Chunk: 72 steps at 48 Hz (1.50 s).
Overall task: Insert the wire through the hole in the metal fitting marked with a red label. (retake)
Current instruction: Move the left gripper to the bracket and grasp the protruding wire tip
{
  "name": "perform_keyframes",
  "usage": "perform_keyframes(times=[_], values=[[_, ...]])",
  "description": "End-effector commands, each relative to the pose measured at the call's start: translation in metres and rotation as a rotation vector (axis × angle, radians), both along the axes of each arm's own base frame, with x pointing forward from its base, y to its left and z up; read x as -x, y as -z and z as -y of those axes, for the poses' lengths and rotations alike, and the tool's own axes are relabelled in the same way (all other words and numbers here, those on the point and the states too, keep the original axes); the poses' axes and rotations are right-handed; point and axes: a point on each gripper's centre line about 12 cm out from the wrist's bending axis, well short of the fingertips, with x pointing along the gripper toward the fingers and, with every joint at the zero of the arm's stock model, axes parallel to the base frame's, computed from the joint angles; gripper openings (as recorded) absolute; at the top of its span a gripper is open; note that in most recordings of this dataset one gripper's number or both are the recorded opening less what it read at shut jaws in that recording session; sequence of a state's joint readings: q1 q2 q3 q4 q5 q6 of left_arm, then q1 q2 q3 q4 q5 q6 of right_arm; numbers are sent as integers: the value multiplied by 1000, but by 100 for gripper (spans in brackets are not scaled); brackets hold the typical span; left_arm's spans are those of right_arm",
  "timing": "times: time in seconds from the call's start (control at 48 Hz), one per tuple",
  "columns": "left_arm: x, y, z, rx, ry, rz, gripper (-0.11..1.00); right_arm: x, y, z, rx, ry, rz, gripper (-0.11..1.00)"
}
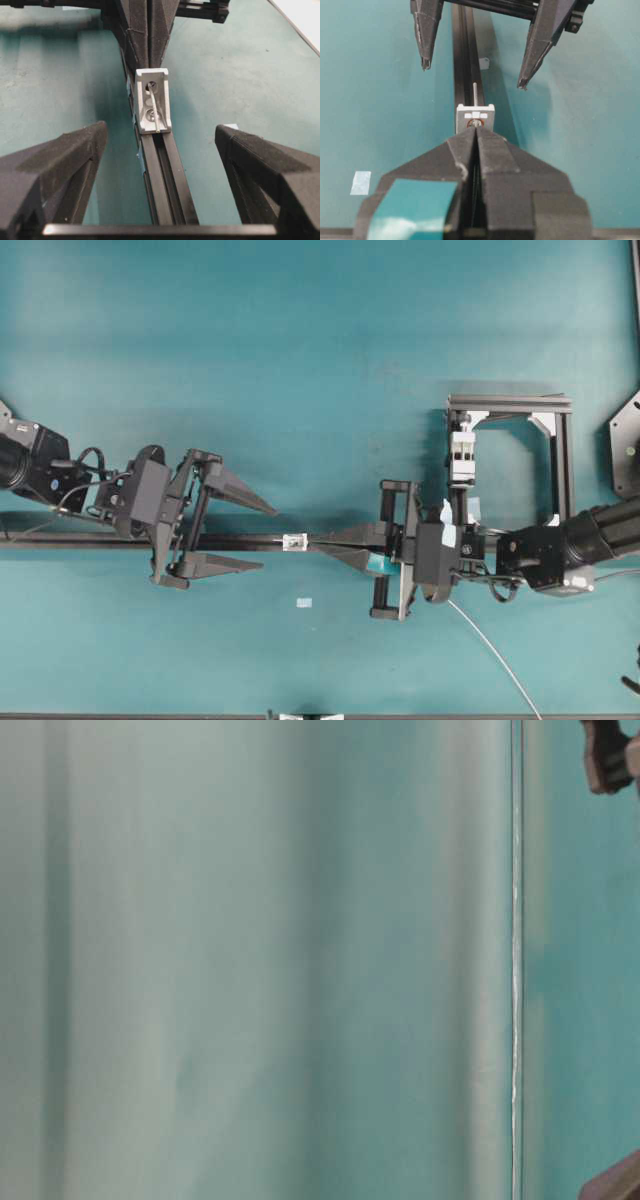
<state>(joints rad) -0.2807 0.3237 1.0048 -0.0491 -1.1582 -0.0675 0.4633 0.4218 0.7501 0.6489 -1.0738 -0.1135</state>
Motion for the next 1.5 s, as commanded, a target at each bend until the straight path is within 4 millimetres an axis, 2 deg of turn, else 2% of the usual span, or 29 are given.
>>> perform_keyframes(times=[0.0, 0.229, 0.396, 0.521, 0.729, 0.833, 1.478], values=[[-3, -6, 2, 7, 3, 20, 45, -5, -11, 0, -9, 2, 34, 3], [-8, -7, 3, 12, -1, 16, 45, -5, -10, 0, -9, 1, 33, 3], [-13, -8, 4, 15, -1, 4, 36, -5, -10, 0, -9, 1, 33, 3], [-15, -9, 5, 16, -1, 4, 25, -5, -10, 0, -9, 1, 31, 3], [-17, -12, 5, 23, -4, 15, -2, -5, -10, 0, -9, 0, 32, 3], [-18, -14, 6, 30, -4, 18, -9, -5, -10, 0, -9, 0, 32, 3], [-18, -13, 6, 54, -10, -7, -10, -7, -11, -1, -14, 0, 32, 3]])
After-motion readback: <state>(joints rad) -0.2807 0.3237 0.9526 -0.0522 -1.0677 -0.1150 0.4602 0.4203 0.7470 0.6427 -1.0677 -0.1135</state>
